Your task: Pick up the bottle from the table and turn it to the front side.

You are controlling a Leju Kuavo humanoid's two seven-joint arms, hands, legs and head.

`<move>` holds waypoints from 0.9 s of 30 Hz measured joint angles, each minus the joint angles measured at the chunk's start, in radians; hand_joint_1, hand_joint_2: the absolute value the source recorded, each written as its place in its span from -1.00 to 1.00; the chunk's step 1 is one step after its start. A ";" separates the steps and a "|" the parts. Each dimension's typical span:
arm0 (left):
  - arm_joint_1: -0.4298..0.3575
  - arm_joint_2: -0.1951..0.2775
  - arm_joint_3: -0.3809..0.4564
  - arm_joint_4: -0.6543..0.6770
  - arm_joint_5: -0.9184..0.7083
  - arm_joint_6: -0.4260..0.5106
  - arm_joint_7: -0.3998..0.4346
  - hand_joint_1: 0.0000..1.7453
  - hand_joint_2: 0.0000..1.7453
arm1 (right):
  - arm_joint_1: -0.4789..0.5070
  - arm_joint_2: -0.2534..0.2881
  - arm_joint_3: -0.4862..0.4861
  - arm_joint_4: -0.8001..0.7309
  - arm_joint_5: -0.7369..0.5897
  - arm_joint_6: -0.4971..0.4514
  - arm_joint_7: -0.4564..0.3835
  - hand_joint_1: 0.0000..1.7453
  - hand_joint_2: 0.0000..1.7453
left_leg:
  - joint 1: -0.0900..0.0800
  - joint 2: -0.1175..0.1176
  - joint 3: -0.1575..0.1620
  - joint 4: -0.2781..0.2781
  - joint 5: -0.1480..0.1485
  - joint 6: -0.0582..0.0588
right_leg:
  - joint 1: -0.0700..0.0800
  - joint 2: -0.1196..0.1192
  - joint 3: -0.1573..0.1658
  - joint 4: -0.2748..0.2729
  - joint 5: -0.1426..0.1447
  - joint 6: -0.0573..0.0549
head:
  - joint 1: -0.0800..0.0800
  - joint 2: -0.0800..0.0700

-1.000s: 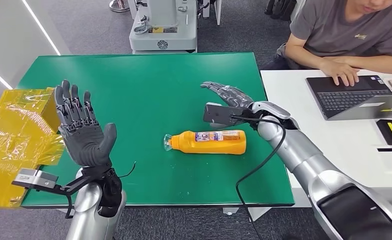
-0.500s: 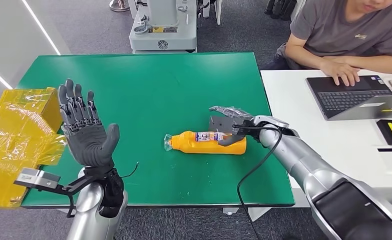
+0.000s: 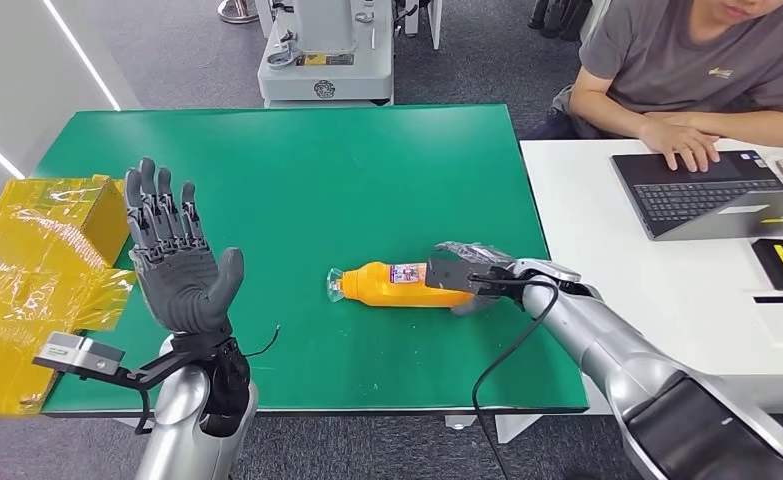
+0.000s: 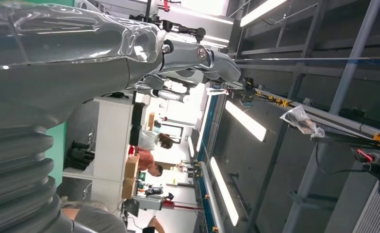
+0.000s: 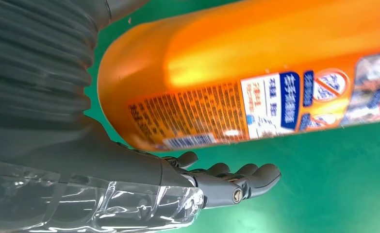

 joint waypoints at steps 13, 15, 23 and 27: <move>0.000 0.002 -0.011 0.000 0.000 0.003 0.011 -1.00 1.00 | 0.029 -0.011 0.005 0.005 -0.029 -0.026 -0.010 0.98 1.00 | 0.000 0.000 0.000 0.000 0.000 0.000 | 0.000 0.000 0.000 0.000 0.000 0.000 | 0.000 0.000; 0.002 0.003 -0.013 0.000 0.000 0.004 0.011 -1.00 1.00 | 0.033 -0.012 0.004 0.004 -0.036 -0.032 -0.019 1.00 1.00 | 0.000 0.001 0.000 0.000 0.000 0.000 | 0.000 0.001 0.000 0.000 0.000 0.000 | 0.000 0.000; 0.012 0.006 -0.016 0.000 0.000 0.006 0.011 -1.00 1.00 | 0.057 -0.021 -0.013 -0.017 -0.039 -0.062 -0.040 1.00 1.00 | 0.000 0.000 0.000 0.000 0.000 0.000 | 0.000 0.000 0.000 0.000 0.000 0.000 | 0.000 0.000; 0.013 0.006 -0.016 -0.001 0.000 0.009 0.011 -1.00 1.00 | 0.074 -0.030 -0.022 -0.034 -0.038 -0.087 -0.052 1.00 1.00 | 0.000 0.000 0.000 0.000 0.000 0.000 | 0.000 0.000 0.000 0.000 0.000 0.000 | 0.000 0.000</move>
